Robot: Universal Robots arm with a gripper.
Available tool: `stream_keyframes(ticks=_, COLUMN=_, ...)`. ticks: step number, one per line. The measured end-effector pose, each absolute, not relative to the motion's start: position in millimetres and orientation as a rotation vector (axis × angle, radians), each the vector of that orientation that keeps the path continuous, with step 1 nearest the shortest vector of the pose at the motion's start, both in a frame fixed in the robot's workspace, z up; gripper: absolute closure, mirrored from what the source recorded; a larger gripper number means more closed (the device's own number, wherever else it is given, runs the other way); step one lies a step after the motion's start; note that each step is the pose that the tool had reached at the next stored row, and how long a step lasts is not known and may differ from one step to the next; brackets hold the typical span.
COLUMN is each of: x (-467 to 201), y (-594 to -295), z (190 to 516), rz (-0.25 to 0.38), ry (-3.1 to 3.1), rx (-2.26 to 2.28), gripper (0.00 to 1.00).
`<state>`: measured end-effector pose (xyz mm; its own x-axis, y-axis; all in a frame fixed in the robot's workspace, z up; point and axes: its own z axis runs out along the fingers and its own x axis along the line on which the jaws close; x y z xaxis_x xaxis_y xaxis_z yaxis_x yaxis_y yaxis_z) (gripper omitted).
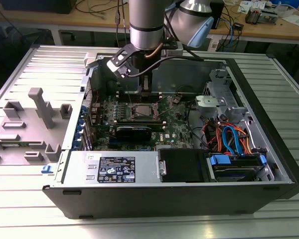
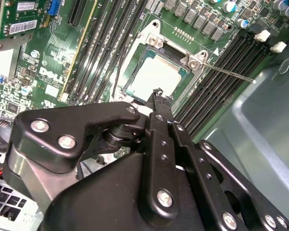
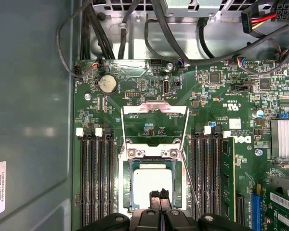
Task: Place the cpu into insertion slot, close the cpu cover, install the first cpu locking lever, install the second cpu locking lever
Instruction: 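Close the cpu cover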
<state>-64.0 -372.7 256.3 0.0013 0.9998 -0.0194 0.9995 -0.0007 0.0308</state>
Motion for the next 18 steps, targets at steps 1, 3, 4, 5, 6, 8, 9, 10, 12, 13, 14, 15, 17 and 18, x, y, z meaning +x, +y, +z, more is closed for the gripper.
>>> stream_keyframes(ticks=1, x=-64.0, y=-372.7, z=257.1, rz=0.012, ry=2.195, rx=2.197, gripper=0.89)
stream_keyframes(ticks=3, x=-64.0, y=-372.7, z=257.9, rz=0.012, ry=2.195, rx=2.197, gripper=0.89)
stream_keyframes(ticks=4, x=-64.0, y=-372.7, z=258.3, rz=0.013, ry=2.195, rx=2.197, gripper=0.89)
stream_keyframes(ticks=5, x=-64.0, y=-372.7, z=258.4, rz=0.013, ry=2.195, rx=2.197, gripper=0.89)
stream_keyframes(ticks=6, x=-64.0, y=-372.7, z=258.9, rz=0.012, ry=2.195, rx=2.197, gripper=0.89)
stream_keyframes(ticks=8, x=-64.0, y=-372.7, z=259.7, rz=0.012, ry=2.195, rx=2.197, gripper=0.89)
stream_keyframes(ticks=9, x=-64.0, y=-372.7, z=260.1, rz=0.012, ry=2.195, rx=2.197, gripper=0.89)
stream_keyframes(ticks=10, x=-64.0, y=-372.7, z=260.8, rz=0.012, ry=2.195, rx=2.197, gripper=0.89)
stream_keyframes(ticks=12, x=-63.9, y=-372.7, z=261.5, rz=0.013, ry=2.195, rx=2.198, gripper=0.89)
stream_keyframes(ticks=13, x=-63.9, y=-372.7, z=261.8, rz=0.013, ry=2.195, rx=2.198, gripper=0.89)
stream_keyframes(ticks=14, x=-63.9, y=-372.7, z=262.3, rz=0.012, ry=2.195, rx=2.197, gripper=0.89)
stream_keyframes(ticks=15, x=-63.9, y=-372.7, z=263.0, rz=0.012, ry=2.195, rx=2.197, gripper=0.89)
stream_keyframes(ticks=17, x=-63.9, y=-372.7, z=265.2, rz=0.012, ry=2.195, rx=2.197, gripper=0.89)
stream_keyframes(ticks=18, x=-63.9, y=-372.7, z=266.2, rz=0.012, ry=2.195, rx=2.197, gripper=0.89)
